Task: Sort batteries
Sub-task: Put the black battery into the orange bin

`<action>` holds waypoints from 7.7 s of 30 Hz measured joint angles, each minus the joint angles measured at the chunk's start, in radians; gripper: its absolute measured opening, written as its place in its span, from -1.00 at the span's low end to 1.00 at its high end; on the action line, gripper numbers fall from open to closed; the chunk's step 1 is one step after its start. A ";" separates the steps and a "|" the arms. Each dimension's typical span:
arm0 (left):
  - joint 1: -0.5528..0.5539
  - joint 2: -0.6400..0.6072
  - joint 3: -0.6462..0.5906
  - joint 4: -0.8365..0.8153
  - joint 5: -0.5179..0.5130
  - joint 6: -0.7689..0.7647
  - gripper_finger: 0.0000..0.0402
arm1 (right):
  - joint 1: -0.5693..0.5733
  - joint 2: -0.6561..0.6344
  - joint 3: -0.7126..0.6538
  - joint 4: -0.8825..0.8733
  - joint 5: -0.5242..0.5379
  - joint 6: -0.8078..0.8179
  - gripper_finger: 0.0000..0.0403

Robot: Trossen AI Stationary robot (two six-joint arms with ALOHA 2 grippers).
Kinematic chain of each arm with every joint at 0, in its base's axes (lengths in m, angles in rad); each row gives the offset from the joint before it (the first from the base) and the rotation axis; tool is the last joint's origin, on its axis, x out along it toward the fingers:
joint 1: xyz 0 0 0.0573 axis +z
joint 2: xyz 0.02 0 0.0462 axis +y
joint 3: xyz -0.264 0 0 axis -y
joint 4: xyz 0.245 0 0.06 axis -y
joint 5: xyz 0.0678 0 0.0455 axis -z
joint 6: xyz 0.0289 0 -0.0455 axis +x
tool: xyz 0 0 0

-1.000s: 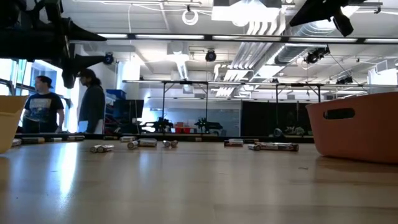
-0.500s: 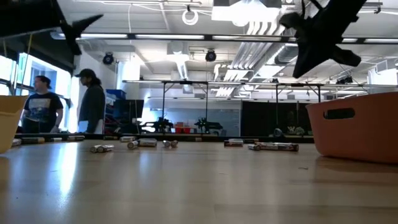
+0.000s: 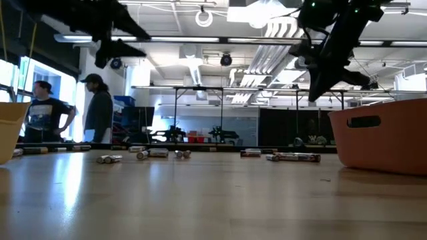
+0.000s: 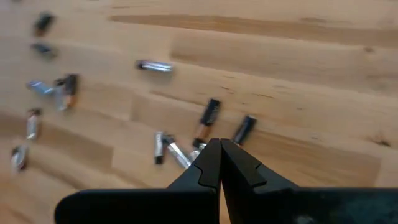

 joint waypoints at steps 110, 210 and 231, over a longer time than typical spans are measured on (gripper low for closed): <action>0.152 0.167 0.286 -0.074 0.008 0.280 -0.01 | 0.026 0.506 0.024 0.206 0.035 0.282 0.05; 0.155 0.168 0.287 -0.068 -0.005 -0.022 -0.01 | -0.401 0.952 0.754 -0.042 -0.035 -0.531 0.09; 0.154 0.168 0.287 -0.105 -0.005 -0.036 -0.01 | -0.413 1.017 0.754 -0.185 -0.117 -1.362 0.09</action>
